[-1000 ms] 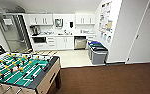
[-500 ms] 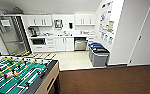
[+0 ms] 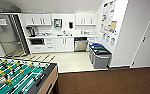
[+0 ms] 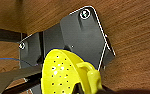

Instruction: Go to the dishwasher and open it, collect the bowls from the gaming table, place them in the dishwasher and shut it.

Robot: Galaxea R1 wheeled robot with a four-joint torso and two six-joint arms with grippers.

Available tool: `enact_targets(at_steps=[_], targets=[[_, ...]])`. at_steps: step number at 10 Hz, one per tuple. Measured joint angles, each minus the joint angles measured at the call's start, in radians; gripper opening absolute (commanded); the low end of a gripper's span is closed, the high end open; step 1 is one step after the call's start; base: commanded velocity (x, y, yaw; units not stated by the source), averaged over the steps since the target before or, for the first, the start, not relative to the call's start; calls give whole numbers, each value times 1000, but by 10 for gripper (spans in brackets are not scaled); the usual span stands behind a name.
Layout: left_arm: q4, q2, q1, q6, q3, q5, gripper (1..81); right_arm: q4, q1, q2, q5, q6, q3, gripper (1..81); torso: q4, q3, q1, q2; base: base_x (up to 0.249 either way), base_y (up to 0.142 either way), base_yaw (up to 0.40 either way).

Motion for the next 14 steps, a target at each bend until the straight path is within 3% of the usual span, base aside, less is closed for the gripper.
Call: enact_targets(at_steps=[2, 10, 14], targets=[[0, -5, 0, 0, -1, 0, 10, 0, 0, 4, 0, 0, 0, 10, 0, 0, 0, 0, 228, 0, 0], [3, -3, 4, 0, -1, 6, 10, 0, -3, 4, -2, 0, 1, 10, 0, 0, 0, 0, 228, -77, 0], [3, 0, 1, 0, 0, 1, 10, 0, 3, 2, 0, 0, 0, 10, 0, 0, -1, 0, 228, 0, 0]])
